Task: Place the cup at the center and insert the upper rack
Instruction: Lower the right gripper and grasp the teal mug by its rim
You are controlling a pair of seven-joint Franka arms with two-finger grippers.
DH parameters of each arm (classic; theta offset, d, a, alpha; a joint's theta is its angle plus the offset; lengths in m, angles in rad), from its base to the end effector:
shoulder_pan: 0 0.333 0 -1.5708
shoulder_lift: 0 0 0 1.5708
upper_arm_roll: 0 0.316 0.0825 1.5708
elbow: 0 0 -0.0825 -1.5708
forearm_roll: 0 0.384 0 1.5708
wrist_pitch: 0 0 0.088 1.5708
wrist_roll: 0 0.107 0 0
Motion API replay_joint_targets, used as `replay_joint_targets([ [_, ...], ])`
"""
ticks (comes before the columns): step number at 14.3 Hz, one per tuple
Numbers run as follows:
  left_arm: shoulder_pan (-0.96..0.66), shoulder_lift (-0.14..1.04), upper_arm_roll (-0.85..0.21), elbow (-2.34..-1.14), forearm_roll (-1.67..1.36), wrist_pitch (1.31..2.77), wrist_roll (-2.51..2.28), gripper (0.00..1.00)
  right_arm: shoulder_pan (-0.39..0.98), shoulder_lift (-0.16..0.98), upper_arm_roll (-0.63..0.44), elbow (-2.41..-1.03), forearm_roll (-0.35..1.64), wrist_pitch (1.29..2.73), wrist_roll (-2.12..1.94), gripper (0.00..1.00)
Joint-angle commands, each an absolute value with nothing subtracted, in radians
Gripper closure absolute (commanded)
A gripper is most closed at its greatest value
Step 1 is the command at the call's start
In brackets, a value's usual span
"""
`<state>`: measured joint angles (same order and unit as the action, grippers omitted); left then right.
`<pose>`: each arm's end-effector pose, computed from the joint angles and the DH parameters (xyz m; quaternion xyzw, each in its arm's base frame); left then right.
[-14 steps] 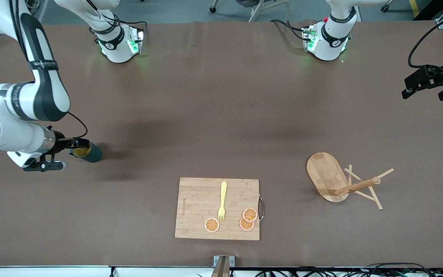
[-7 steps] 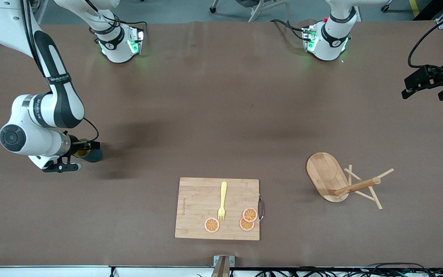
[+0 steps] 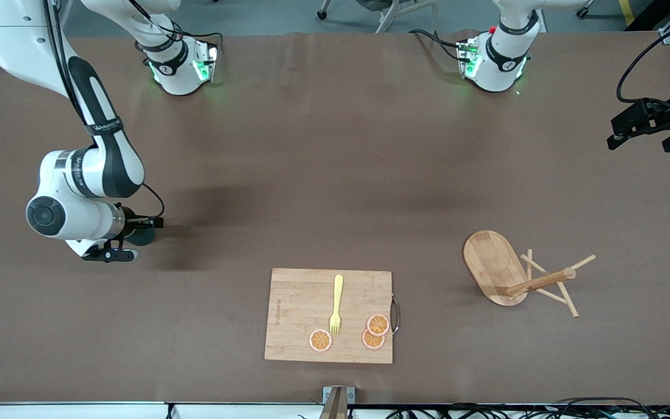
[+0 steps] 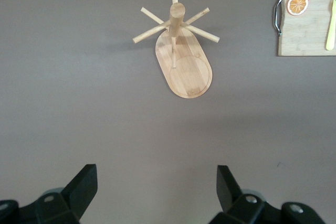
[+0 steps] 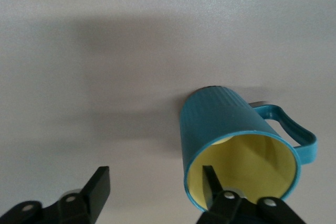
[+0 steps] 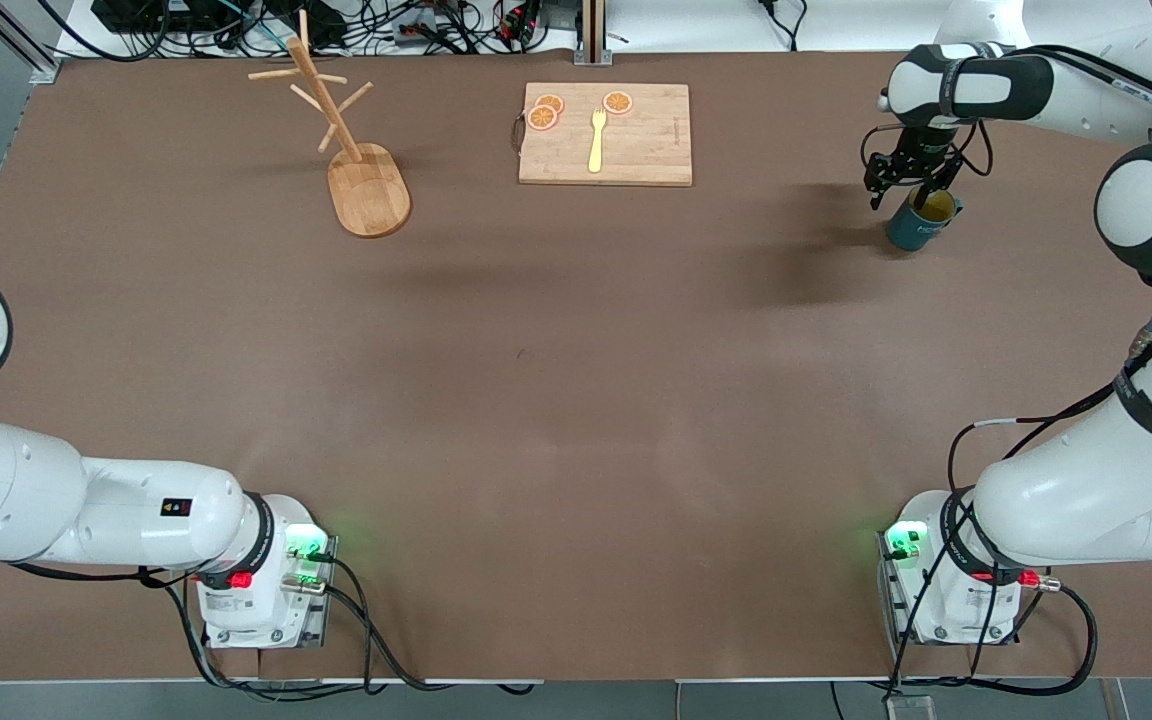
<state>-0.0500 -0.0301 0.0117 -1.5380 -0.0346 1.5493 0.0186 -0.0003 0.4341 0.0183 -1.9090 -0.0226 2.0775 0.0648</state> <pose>0.5428 -0.0245 0.6546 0.9992 -0.0292 0.0205 0.0177 0.5972 0.0092 0.2498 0.9910 -0.0168 -0.1320 0.0106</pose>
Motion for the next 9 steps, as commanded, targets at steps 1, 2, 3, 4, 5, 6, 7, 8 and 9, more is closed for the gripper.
replay_joint_targets([
  [1, -0.051, -0.028, 0.002, -1.526, -0.025, 1.545, 0.015, 0.0, -0.009, 0.433, 0.017, -1.921, -0.026, 2.092, 0.077, 0.26],
  [2, -0.051, -0.028, 0.002, -1.526, -0.025, 1.545, 0.015, 0.0, -0.011, 0.436, 0.017, -1.921, -0.028, 2.092, 0.075, 0.27],
  [3, -0.049, -0.028, 0.002, -1.526, -0.025, 1.545, 0.015, 0.0, -0.011, 0.434, 0.017, -1.921, -0.031, 2.092, 0.074, 0.29],
  [4, -0.049, -0.028, 0.002, -1.526, -0.025, 1.545, 0.015, 0.0, -0.009, 0.434, 0.017, -1.921, -0.037, 2.092, 0.074, 0.29],
  [5, -0.051, -0.028, 0.002, -1.526, -0.025, 1.545, 0.015, 0.0, -0.011, 0.434, 0.015, -1.921, -0.038, 2.092, 0.074, 0.3],
  [6, -0.051, -0.028, 0.0, -1.526, -0.023, 1.545, 0.015, 0.0, -0.011, 0.436, 0.015, -1.921, -0.038, 2.092, 0.072, 0.35],
  [7, -0.051, -0.028, 0.0, -1.526, -0.023, 1.545, 0.015, 0.0, -0.011, 0.437, 0.014, -1.921, -0.038, 2.092, 0.074, 0.38],
  [8, -0.051, -0.028, 0.0, -1.526, -0.023, 1.545, 0.015, 0.0, -0.012, 0.439, 0.014, -1.921, -0.038, 2.092, 0.075, 0.44],
  [9, -0.049, -0.028, 0.0, -1.526, -0.023, 1.545, 0.015, 0.0, -0.012, 0.445, 0.012, -1.921, -0.038, 2.092, 0.075, 0.48],
])
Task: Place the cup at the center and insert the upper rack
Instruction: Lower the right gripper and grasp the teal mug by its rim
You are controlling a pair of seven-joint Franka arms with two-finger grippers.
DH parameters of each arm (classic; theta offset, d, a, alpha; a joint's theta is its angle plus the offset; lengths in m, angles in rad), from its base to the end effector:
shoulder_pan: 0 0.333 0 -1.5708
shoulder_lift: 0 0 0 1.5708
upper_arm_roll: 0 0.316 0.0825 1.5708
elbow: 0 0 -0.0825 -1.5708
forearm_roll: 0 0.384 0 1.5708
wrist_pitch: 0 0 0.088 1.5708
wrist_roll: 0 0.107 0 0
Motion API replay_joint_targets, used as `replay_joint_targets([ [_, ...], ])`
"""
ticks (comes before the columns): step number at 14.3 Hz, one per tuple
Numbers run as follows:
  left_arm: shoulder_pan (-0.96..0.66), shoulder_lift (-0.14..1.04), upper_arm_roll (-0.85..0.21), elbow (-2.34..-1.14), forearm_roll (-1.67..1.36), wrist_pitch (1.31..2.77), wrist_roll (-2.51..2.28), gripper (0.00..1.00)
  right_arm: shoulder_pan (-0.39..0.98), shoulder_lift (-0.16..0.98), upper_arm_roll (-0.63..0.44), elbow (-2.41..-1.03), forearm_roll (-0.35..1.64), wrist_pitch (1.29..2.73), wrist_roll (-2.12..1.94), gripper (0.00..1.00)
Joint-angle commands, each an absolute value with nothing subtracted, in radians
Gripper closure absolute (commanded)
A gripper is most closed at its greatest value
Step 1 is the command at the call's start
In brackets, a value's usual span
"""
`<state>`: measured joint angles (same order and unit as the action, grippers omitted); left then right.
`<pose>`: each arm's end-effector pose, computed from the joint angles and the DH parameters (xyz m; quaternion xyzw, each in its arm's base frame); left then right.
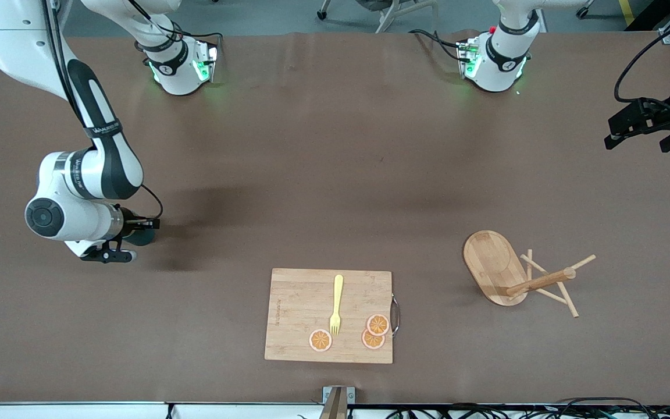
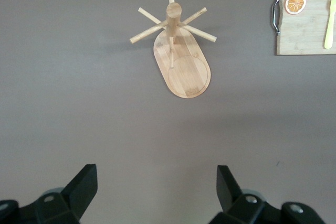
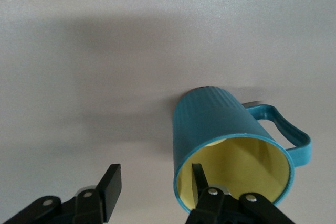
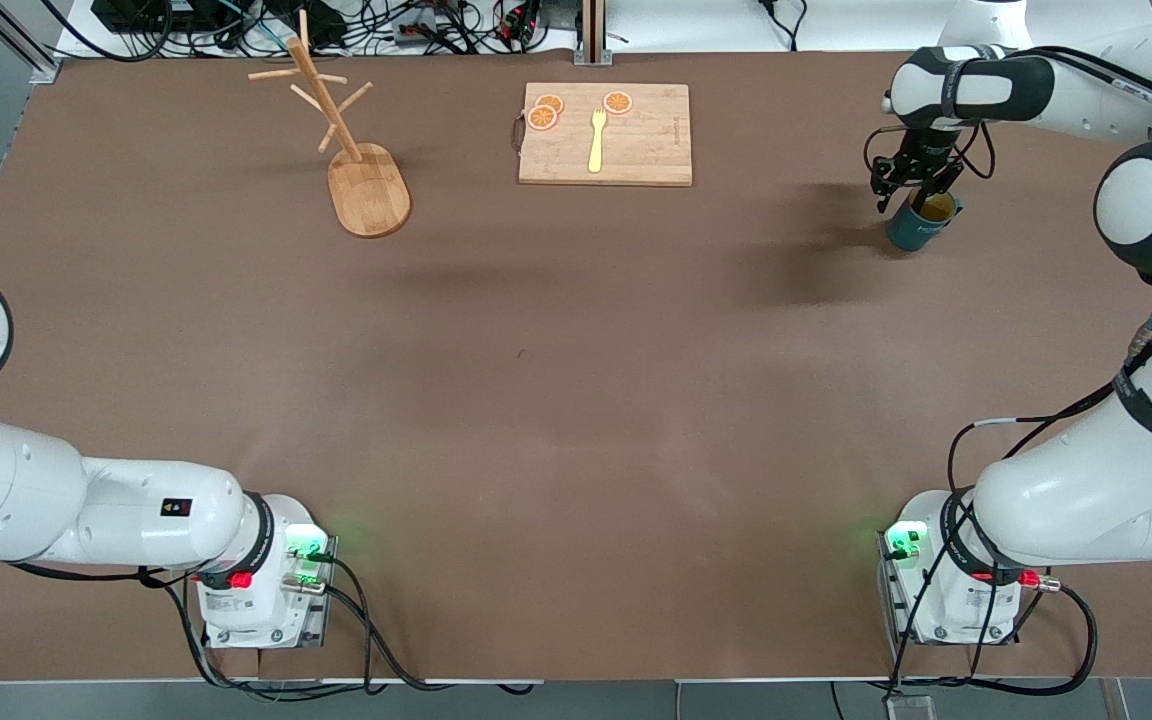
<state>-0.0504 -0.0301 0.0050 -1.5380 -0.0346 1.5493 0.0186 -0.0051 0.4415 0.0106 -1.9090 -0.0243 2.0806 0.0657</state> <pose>0.5426 -0.0284 0.6546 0.9991 -0.0327 0.0205 0.0176 0.5970 0.0018 0.2456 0.9906 -0.0227 -0.1342 0.0122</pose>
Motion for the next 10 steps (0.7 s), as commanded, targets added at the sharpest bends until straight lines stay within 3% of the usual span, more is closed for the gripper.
replay_joint_targets([
  [1, -0.049, -0.028, 0.0, -1.526, -0.023, 1.545, 0.015, 0.0, -0.017, 0.449, 0.011, -1.921, -0.038, 2.094, 0.075, 0.5],
  [5, -0.051, -0.028, 0.0, -1.526, -0.021, 1.545, 0.015, 0.0, -0.031, 0.457, 0.012, -1.921, -0.038, 2.109, 0.071, 0.58],
  [8, -0.052, -0.028, -0.002, -1.526, -0.02, 1.545, 0.015, 0.0, -0.028, 0.457, 0.012, -1.919, -0.038, 2.102, 0.074, 0.84],
  [10, -0.049, -0.028, -0.015, -1.526, -0.018, 1.545, 0.015, 0.0, -0.023, 0.456, 0.012, -1.919, -0.038, 2.102, 0.074, 0.95],
])
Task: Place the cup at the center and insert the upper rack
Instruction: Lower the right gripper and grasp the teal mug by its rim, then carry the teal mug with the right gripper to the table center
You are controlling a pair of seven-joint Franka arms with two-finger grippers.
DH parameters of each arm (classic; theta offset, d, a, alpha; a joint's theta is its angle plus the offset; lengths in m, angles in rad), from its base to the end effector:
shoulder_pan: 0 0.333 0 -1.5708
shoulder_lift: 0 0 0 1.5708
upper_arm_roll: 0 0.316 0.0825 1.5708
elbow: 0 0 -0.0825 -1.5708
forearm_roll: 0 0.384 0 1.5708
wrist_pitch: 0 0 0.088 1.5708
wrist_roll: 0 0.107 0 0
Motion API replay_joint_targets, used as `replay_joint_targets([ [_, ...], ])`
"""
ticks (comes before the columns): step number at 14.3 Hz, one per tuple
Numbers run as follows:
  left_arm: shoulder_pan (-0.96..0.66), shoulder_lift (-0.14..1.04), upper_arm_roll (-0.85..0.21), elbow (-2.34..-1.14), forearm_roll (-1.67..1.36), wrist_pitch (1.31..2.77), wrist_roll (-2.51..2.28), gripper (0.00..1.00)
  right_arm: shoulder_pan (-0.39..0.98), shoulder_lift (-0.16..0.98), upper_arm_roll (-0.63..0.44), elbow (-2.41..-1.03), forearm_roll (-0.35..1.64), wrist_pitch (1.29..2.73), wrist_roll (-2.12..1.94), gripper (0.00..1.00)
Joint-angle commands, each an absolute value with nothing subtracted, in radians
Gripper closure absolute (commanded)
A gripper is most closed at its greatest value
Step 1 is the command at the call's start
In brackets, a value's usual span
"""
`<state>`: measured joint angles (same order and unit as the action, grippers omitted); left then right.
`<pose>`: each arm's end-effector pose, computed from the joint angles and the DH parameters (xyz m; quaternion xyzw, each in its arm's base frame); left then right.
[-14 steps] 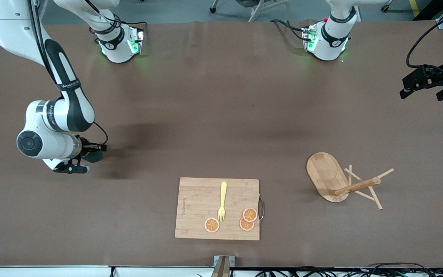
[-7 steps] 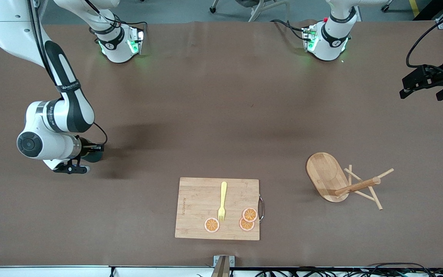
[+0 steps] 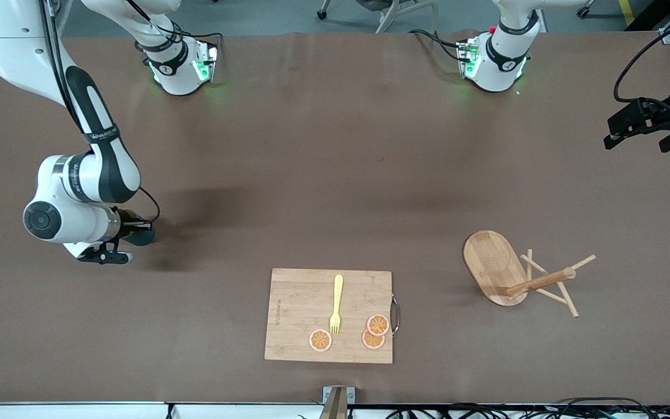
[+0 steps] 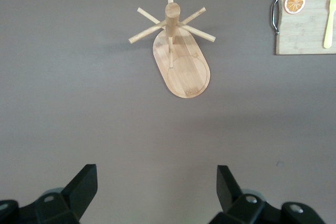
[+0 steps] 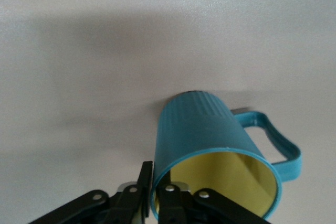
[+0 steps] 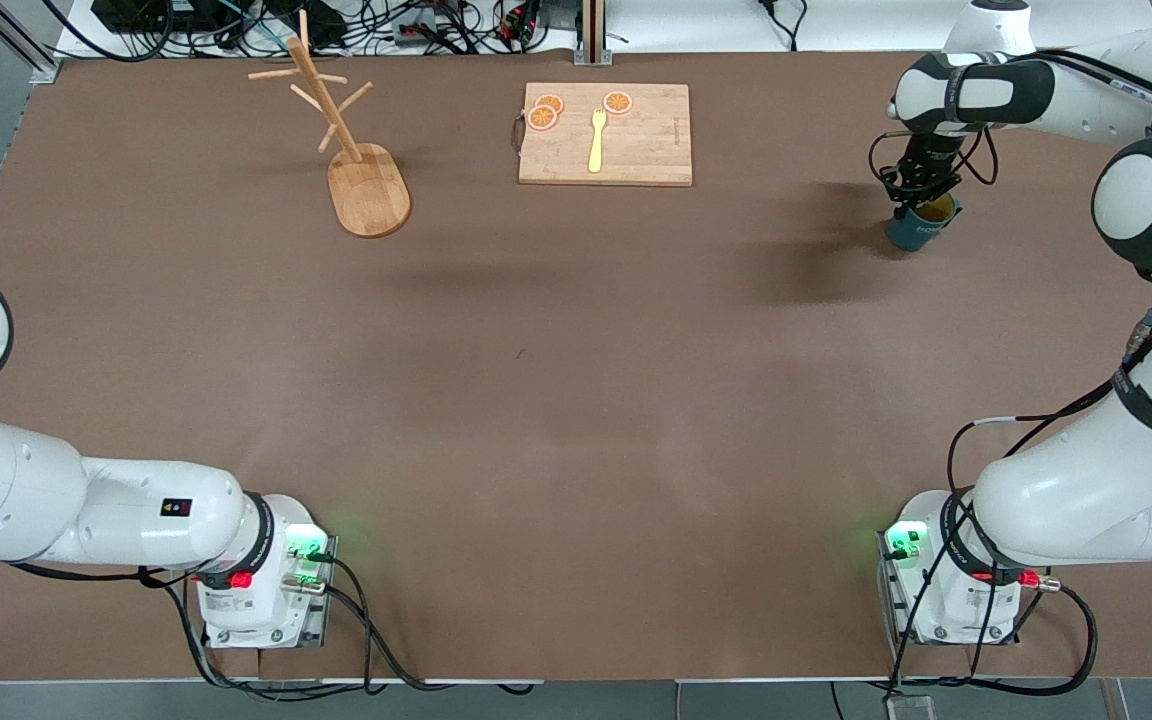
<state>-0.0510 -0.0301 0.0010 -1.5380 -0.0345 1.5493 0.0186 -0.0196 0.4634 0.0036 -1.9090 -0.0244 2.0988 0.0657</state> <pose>0.5425 -0.0309 0.6546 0.9990 -0.0350 0.0204 0.0176 0.5971 -0.0108 0.2335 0.9901 -0.0330 -0.1361 0.0122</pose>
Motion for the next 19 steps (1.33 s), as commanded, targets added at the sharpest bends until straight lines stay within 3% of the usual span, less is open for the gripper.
replay_joint_targets([
  [1, -0.049, -0.028, -0.015, -1.526, -0.018, 1.545, 0.015, 0.0, -0.02, 0.456, 0.014, -1.917, -0.037, 2.1, 0.075, 0.97],
  [5, -0.049, -0.028, -0.015, -1.526, -0.018, 1.545, 0.015, 0.0, 0.001, 0.454, 0.023, -1.893, -0.025, 2.071, 0.074, 0.99],
  [10, -0.049, -0.028, -0.015, -1.526, -0.018, 1.545, 0.015, 0.0, 0.106, 0.456, 0.106, -1.746, -0.021, 1.967, 0.081, 0.99],
  [19, -0.048, -0.028, -0.015, -1.526, -0.018, 1.545, 0.015, 0.0, 0.49, 0.6, 0.114, -1.52, 0.069, 1.976, 0.575, 0.98],
])
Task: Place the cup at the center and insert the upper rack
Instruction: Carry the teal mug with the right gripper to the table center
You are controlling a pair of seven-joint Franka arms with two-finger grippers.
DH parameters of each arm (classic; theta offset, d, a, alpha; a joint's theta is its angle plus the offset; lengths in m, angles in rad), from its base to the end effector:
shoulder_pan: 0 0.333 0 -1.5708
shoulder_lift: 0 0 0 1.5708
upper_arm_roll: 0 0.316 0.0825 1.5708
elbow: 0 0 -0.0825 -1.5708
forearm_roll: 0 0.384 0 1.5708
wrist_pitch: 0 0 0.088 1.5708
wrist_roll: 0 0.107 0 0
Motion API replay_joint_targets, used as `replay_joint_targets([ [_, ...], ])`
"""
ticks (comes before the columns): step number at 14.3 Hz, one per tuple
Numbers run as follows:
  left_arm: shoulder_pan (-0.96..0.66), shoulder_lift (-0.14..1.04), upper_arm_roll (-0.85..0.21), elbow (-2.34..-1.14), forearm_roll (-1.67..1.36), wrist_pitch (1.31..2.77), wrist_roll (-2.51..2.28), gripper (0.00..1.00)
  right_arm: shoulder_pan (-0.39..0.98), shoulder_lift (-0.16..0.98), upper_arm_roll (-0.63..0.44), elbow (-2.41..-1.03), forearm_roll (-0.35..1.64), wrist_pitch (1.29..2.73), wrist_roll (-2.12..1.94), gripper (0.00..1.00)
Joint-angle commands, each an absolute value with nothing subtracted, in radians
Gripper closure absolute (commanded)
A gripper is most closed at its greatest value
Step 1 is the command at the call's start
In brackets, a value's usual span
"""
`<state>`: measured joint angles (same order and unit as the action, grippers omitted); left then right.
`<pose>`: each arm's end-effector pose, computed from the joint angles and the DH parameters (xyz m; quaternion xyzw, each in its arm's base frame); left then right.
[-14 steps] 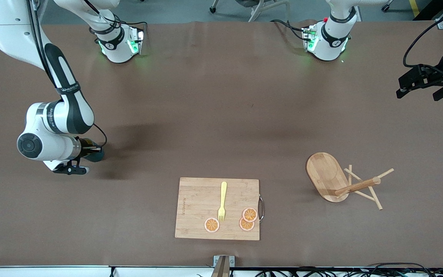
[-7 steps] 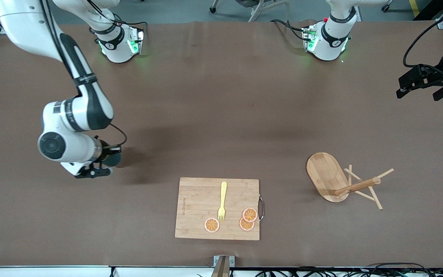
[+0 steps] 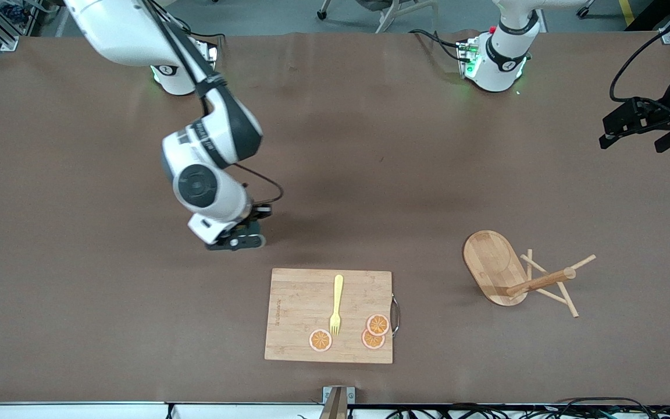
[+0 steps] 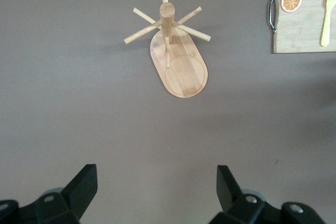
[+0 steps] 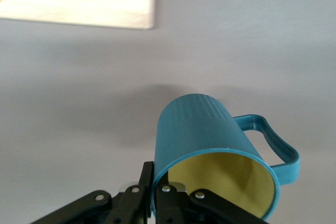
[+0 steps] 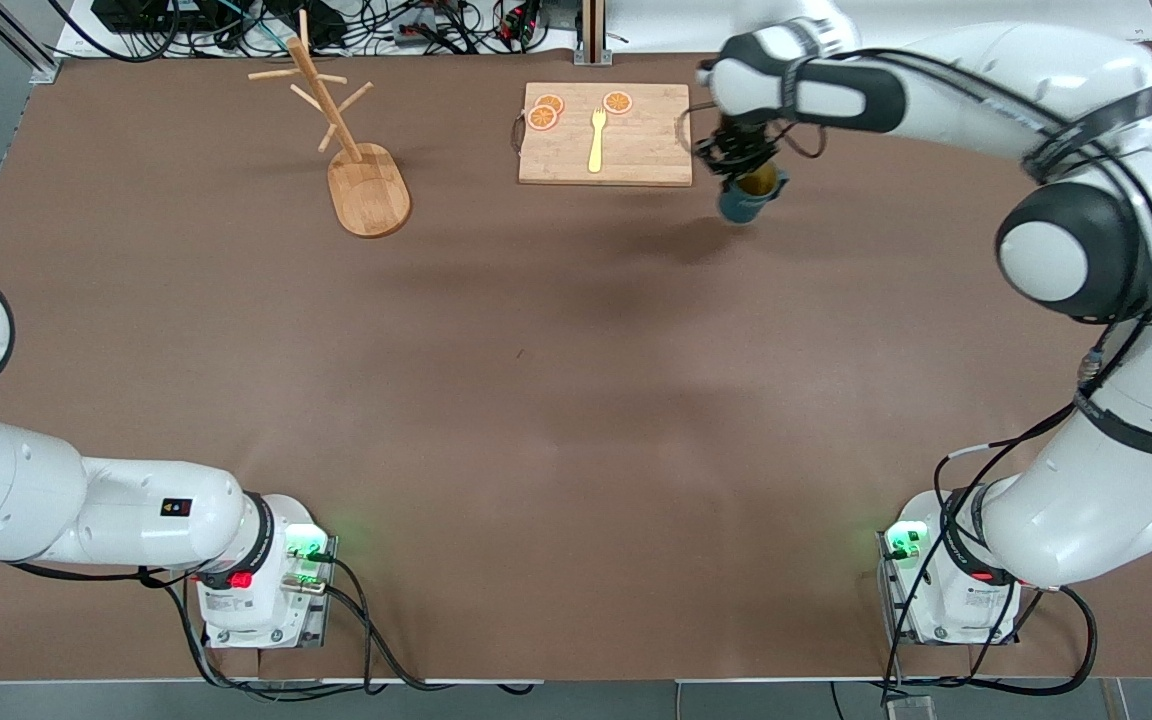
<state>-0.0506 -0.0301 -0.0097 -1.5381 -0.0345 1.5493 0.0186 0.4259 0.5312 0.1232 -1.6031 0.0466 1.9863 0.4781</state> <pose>0.5421 -0.0366 0.6546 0.9988 -0.0402 0.0203 0.0175 0.5763 0.3443 0.3120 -0.9959 -0.0183 0.0885 0.0101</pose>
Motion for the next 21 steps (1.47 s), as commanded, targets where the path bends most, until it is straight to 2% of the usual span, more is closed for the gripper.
replay_joint_targets([
  [1, -0.048, -0.028, -0.015, -1.526, -0.018, 1.545, 0.015, 0.0, 0.53, 0.629, 0.114, -1.488, 0.071, 1.979, 0.645, 0.98],
  [5, -0.048, -0.028, -0.015, -1.526, -0.018, 1.545, 0.015, 0.0, 0.632, 0.695, 0.117, -1.401, 0.078, 1.999, 0.683, 0.98],
  [7, -0.048, -0.028, -0.015, -1.526, -0.018, 1.545, 0.015, 0.0, 0.66, 0.712, 0.115, -1.375, 0.153, 2.008, 0.689, 0.98],
  [9, -0.048, -0.028, -0.015, -1.526, -0.018, 1.545, 0.015, 0.0, 0.676, 0.721, 0.115, -1.367, 0.195, 2.022, 0.707, 0.98],
  [12, -0.048, -0.028, -0.015, -1.526, -0.018, 1.545, 0.015, 0.0, 0.707, 0.758, 0.115, -1.367, 0.195, 2.133, 0.879, 0.98],
  [21, -0.048, -0.028, -0.017, -1.526, -0.018, 1.545, 0.015, 0.0, 0.765, 0.799, 0.114, -1.347, 0.187, 2.137, 0.913, 0.97],
])
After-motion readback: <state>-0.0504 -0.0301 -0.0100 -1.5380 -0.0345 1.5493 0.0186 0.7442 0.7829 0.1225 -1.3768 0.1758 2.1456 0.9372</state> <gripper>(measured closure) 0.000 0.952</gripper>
